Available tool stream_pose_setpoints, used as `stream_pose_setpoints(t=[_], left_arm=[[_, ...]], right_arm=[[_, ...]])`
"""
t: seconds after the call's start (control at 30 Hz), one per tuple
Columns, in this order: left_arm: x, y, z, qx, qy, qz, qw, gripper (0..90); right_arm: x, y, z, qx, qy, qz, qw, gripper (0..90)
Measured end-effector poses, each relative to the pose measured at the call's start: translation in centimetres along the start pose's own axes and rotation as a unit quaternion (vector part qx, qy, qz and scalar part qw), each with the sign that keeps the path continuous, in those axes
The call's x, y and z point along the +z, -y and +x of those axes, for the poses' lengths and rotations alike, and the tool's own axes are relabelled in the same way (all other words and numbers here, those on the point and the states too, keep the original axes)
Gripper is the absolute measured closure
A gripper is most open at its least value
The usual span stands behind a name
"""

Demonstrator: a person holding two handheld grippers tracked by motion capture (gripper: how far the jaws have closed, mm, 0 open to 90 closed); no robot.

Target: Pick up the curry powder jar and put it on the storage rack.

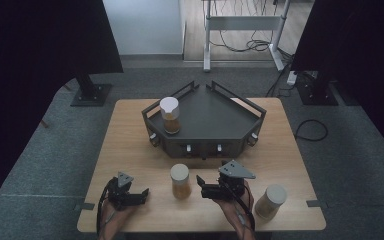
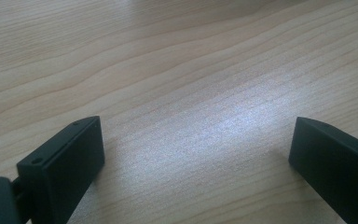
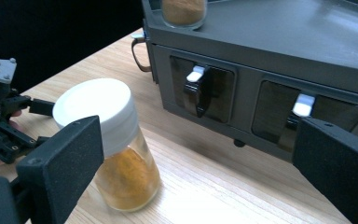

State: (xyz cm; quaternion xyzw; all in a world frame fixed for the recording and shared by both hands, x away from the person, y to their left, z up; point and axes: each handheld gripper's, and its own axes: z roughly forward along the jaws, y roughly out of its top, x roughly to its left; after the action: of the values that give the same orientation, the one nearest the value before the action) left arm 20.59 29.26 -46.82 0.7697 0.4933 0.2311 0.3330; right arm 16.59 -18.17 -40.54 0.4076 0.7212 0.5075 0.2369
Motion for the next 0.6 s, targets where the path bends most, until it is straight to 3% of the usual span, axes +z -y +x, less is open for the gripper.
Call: stream_pose_setpoints(t=[0.6], left_arm=[[0.0, 0.0, 0.0, 0.002, 0.002, 0.000, 1.0000, 2.9]], right_arm=[[1.7, 0.3, 1.3, -0.026, -0.027, -0.011, 0.9992, 2.4]])
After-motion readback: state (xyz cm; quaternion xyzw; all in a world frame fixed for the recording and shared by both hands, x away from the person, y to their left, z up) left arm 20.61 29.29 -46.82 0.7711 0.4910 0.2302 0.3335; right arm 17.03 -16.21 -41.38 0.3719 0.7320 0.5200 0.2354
